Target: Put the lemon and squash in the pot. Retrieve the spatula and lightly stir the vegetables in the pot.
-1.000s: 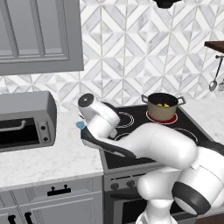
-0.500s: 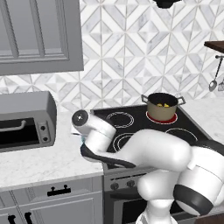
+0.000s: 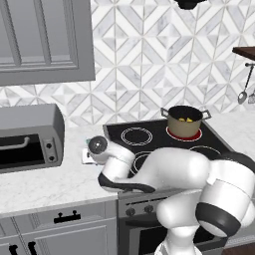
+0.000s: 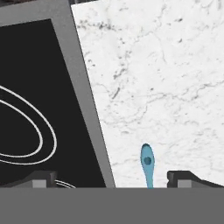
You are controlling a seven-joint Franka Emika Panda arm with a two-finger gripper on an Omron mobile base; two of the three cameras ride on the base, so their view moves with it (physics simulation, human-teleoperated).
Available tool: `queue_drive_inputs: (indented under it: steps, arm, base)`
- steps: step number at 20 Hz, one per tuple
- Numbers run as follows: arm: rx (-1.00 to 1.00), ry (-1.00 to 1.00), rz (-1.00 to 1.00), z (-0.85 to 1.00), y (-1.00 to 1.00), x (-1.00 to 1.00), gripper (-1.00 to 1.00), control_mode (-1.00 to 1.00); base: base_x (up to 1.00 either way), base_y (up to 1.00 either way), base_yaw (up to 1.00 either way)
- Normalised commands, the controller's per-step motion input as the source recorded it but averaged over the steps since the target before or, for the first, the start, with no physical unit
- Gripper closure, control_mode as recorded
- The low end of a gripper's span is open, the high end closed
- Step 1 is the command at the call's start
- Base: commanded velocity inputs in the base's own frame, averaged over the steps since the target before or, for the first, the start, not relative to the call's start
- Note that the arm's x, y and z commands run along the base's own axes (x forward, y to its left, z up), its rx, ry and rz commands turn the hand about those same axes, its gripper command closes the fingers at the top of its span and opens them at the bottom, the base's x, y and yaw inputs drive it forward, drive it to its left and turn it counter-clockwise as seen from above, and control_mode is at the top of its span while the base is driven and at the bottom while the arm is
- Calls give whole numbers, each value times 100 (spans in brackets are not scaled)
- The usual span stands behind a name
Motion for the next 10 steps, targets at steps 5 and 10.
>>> queue_drive_inputs:
  steps: [5, 10]
  arm:
    - [0, 6, 4, -12, 16, 40, -100, -100]
    - [0, 6, 3, -10, 33, 32, -100, -100]
  base:
    - [0, 0, 0]
    - [0, 0, 0]
